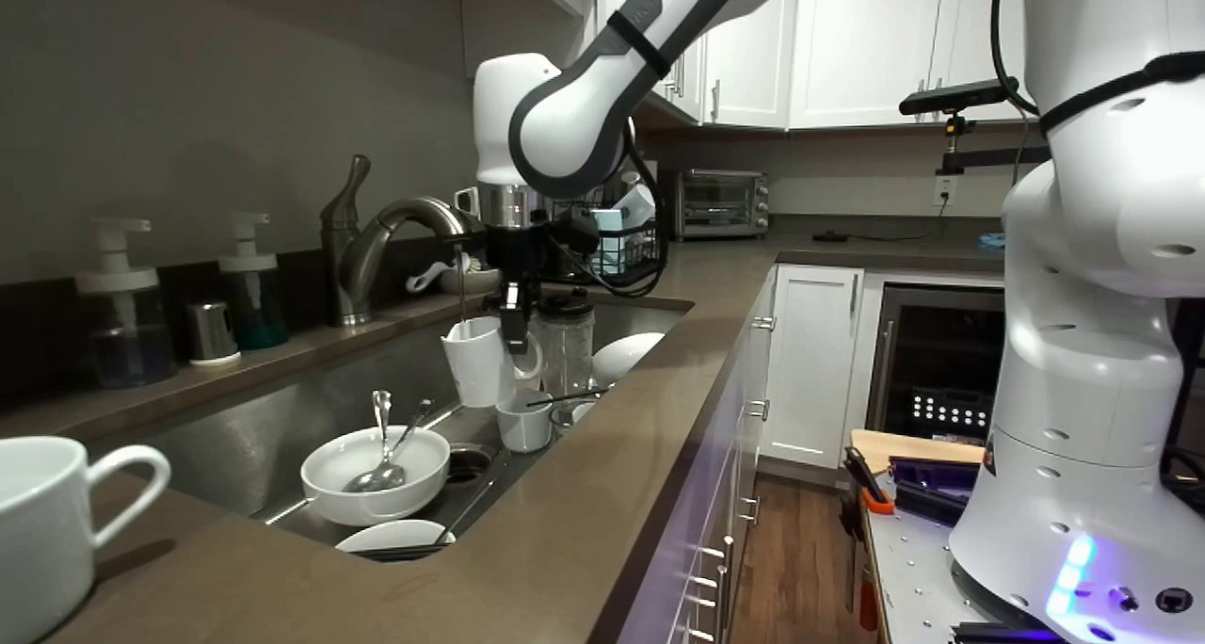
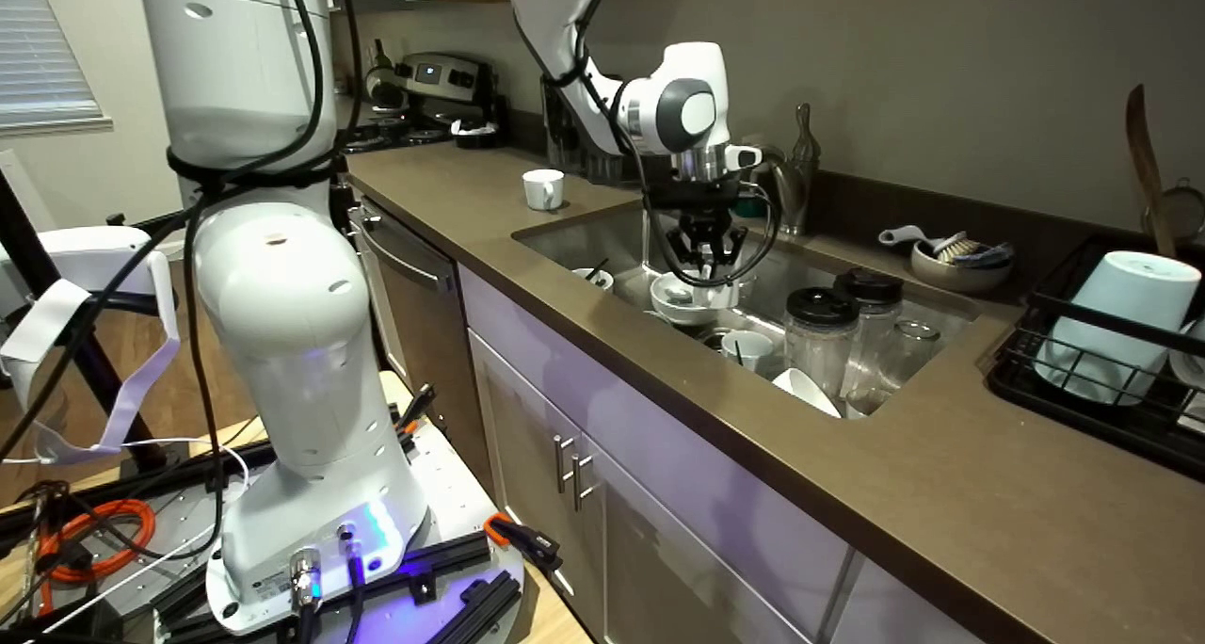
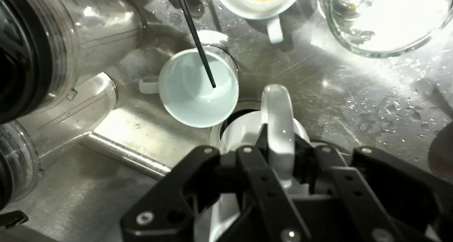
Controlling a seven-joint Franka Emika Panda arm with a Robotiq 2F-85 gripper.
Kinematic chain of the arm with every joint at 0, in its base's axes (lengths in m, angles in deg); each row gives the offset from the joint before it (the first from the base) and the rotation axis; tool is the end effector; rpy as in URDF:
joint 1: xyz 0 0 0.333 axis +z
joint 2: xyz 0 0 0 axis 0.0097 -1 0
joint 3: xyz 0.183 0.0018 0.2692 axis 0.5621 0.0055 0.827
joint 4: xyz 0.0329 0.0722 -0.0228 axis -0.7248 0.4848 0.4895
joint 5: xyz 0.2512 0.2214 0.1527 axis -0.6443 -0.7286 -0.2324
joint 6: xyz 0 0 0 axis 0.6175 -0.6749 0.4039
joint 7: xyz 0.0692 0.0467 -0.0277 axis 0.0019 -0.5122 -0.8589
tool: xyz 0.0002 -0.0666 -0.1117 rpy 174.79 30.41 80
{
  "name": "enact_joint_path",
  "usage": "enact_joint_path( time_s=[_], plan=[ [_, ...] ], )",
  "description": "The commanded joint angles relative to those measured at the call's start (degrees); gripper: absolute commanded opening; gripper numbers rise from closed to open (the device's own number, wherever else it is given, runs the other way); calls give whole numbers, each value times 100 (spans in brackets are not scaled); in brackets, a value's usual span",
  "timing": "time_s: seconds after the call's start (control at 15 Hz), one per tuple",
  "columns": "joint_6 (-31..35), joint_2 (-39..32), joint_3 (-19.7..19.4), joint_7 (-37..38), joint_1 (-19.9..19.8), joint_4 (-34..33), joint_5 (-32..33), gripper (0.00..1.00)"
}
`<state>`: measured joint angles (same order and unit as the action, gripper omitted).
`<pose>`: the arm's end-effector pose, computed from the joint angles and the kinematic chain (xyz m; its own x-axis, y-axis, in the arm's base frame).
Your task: Take the white mug on the right side of the counter, put some water in it and place it next to the white mug on the left
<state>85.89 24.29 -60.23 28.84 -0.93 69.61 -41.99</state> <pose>0.5475 -0.0035 0.3202 0.9121 0.4080 0.0409 0.3961 -0.9025 0.1692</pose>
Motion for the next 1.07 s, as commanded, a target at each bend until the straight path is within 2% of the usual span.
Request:
enact_joint_path(
  time_s=[0.0,1.0],
  plan=[
    [-233,291,27,162,89,48,112,4],
    [-349,629,18,594,199,176,576,4]
  ],
)
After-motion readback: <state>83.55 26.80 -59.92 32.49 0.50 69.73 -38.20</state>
